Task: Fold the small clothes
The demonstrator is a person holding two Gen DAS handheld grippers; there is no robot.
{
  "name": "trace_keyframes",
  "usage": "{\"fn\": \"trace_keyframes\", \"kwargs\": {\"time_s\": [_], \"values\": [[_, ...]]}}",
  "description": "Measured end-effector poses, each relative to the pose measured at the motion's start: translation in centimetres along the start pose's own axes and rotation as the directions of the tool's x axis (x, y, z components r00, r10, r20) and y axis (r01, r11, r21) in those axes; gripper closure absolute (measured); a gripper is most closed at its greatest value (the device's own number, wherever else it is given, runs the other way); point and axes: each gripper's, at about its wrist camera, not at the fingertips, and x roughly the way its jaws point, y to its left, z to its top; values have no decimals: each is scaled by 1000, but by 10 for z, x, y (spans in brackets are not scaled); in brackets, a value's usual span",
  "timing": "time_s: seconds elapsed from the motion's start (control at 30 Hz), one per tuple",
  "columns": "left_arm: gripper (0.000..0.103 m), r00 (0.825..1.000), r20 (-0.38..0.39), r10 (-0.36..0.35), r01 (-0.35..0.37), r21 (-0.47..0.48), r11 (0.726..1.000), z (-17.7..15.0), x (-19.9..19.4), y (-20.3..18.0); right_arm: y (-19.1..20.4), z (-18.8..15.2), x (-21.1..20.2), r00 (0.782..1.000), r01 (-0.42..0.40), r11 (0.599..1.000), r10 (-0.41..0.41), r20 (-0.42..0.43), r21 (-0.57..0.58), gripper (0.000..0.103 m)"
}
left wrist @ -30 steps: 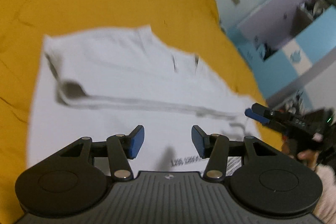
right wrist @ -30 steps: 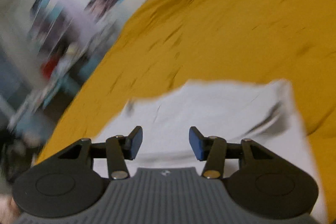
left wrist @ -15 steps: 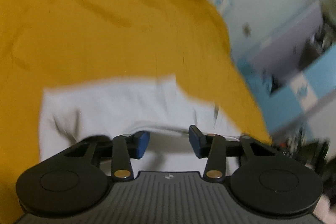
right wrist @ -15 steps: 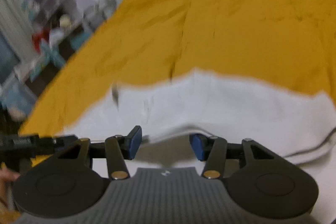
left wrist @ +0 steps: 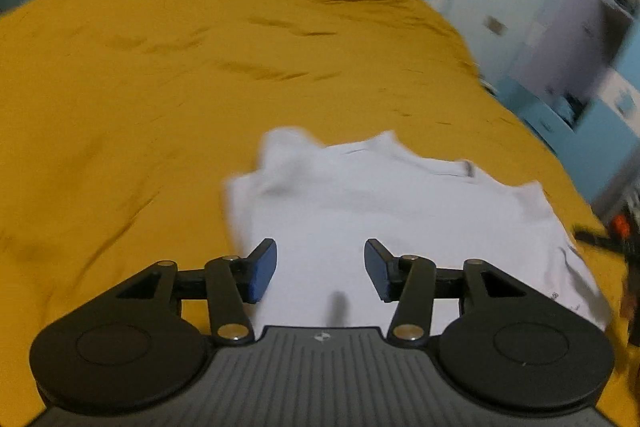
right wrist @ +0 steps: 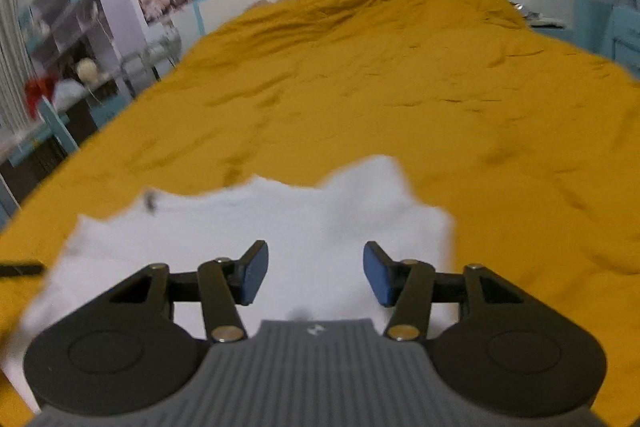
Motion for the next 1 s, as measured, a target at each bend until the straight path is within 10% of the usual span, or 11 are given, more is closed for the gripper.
{"fn": "trace_keyframes", "kwargs": {"time_s": [0.37, 0.47, 0.67, 1.0], "values": [[45, 988, -57, -142, 117, -319, 941, -75, -67, 62, -45, -55, -58, 991, -66, 993, 76, -106, 96, 49], [45, 986, -14, -168, 152, -349, 925, -82, -60, 56, -44, -60, -53, 986, -87, 987, 105, -127, 138, 77], [100, 989, 19, -150, 148, -321, 935, -78, -51, 37, -36, -61, -60, 986, -52, 994, 66, -150, 97, 99], [100, 973, 102, -208, 229, -293, 928, -79, -93, 46, -45, -53, -104, 992, -92, 984, 104, -76, 153, 103]]}}
